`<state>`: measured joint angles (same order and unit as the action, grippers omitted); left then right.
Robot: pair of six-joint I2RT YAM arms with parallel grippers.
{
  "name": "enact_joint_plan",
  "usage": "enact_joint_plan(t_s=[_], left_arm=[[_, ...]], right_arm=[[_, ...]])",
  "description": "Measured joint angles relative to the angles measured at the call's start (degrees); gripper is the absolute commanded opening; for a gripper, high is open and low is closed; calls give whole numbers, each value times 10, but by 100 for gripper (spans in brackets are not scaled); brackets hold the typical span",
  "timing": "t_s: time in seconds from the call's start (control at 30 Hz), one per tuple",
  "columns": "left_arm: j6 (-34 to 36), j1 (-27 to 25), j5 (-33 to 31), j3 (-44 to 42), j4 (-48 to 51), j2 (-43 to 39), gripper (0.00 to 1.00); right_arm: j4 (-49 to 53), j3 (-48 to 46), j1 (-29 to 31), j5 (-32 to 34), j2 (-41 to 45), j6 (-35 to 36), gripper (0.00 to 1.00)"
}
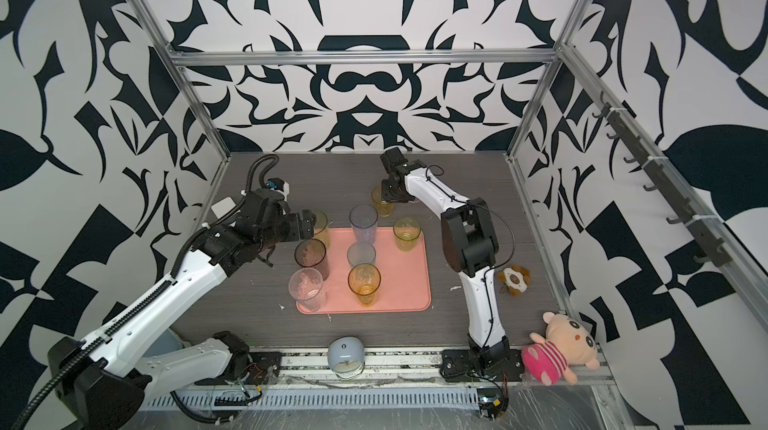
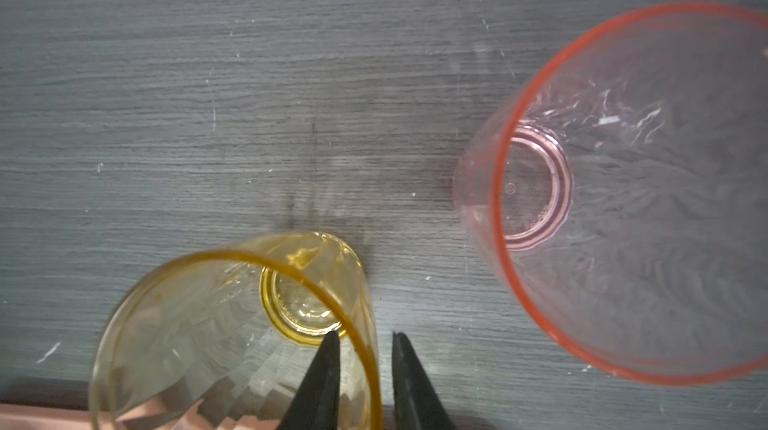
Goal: Place the glasses into the tray
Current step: 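Lower the right gripper around the yellow glass and close it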
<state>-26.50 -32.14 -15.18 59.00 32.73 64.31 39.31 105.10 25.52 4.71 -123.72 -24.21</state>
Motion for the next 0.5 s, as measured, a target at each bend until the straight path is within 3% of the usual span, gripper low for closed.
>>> enact_joint_plan(t_s=[0.33, 0.5], left_arm=[[5, 0, -1, 3, -1, 4, 99], [6, 0, -1, 3, -1, 4, 100]], right_arm=[[11, 13, -2, 0, -1, 2, 2], [16, 22, -2, 0, -1, 2, 0]])
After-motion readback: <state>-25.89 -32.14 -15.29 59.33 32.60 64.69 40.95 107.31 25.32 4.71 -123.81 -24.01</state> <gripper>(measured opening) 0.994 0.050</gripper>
